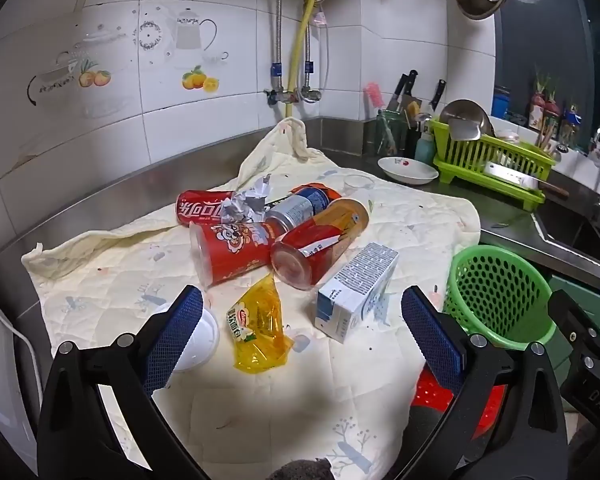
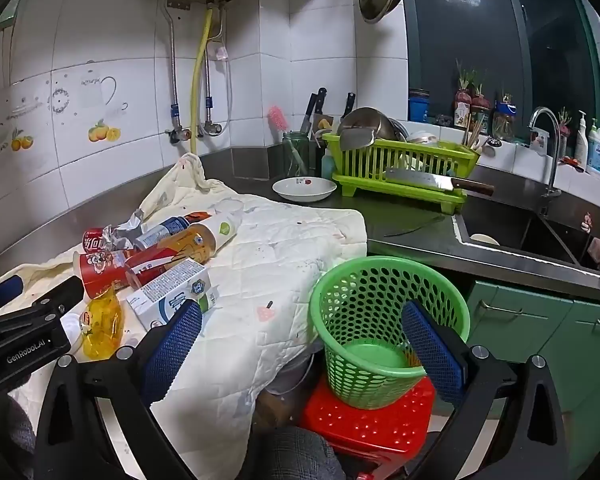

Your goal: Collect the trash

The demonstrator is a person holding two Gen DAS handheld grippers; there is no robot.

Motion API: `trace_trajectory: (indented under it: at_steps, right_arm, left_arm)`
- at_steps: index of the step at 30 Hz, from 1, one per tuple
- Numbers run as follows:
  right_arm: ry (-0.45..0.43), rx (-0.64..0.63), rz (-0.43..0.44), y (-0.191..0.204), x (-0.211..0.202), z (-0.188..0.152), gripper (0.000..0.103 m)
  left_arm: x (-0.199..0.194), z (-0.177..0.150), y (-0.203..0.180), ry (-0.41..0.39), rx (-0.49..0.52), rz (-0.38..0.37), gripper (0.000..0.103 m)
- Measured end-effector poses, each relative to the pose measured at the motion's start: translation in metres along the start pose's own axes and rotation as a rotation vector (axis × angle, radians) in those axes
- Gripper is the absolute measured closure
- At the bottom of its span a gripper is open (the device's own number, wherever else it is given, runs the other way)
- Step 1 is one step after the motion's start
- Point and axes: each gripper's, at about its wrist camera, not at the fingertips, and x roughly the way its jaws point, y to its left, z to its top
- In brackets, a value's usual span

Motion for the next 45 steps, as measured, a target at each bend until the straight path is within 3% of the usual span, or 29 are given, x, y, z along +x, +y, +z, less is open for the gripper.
trace_trajectory:
  at_steps: [45]
  right_arm:
    - [-0.021,0.011,-0.015,-0.0087,-0.0076,0.0026,0.006]
  left_arm:
    - [-0.0022,0.0010,-0.0020,-0.002,0.008,-0.001,0.005]
